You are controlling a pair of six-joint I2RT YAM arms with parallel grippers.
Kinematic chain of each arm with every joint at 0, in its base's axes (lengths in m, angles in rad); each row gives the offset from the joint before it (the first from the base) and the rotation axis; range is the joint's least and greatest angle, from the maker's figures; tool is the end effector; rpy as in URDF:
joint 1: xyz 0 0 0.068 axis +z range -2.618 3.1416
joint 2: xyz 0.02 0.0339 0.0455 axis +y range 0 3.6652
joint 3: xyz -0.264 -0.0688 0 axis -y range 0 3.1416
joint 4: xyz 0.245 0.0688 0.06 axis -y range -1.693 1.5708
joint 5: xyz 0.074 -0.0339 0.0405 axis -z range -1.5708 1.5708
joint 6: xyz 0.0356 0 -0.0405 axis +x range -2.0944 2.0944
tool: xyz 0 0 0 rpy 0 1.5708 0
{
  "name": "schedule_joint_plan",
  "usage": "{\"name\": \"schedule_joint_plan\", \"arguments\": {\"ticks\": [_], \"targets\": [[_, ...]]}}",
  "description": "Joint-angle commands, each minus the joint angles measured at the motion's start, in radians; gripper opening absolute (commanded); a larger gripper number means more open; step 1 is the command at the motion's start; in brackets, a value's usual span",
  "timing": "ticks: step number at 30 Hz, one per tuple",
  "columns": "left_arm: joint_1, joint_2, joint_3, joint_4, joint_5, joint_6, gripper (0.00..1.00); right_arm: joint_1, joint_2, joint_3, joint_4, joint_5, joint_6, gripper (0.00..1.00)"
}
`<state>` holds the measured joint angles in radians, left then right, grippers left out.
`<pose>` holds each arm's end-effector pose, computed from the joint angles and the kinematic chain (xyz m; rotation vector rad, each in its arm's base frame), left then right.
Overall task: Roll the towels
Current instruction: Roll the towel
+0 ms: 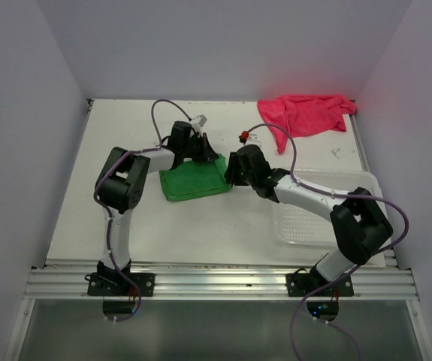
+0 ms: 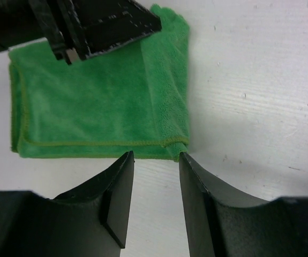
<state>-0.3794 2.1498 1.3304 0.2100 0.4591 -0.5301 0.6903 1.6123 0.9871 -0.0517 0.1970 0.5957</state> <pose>0.4237 -0.1859 0.1358 0.1051 2.2883 -0.9982 0.2740 0.2173 0.2143 0.0001 2.2755 0.4735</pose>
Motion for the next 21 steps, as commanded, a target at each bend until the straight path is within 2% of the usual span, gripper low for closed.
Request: {"name": "schedule_joint_plan", "arguments": {"ticks": [1,13,21], "targets": [[0.016,-0.027,-0.014,0.028,-0.022,0.032,0.0,-0.018,-0.065,0.004,0.079,-0.022,0.023,0.43],[0.016,-0.036,-0.022,0.031,-0.02,0.032,0.0,-0.081,0.092,0.084,0.079,-0.11,0.023,0.35],[0.016,-0.044,-0.023,0.025,-0.03,0.039,0.0,-0.08,0.175,0.067,0.121,-0.165,0.03,0.36]]}}
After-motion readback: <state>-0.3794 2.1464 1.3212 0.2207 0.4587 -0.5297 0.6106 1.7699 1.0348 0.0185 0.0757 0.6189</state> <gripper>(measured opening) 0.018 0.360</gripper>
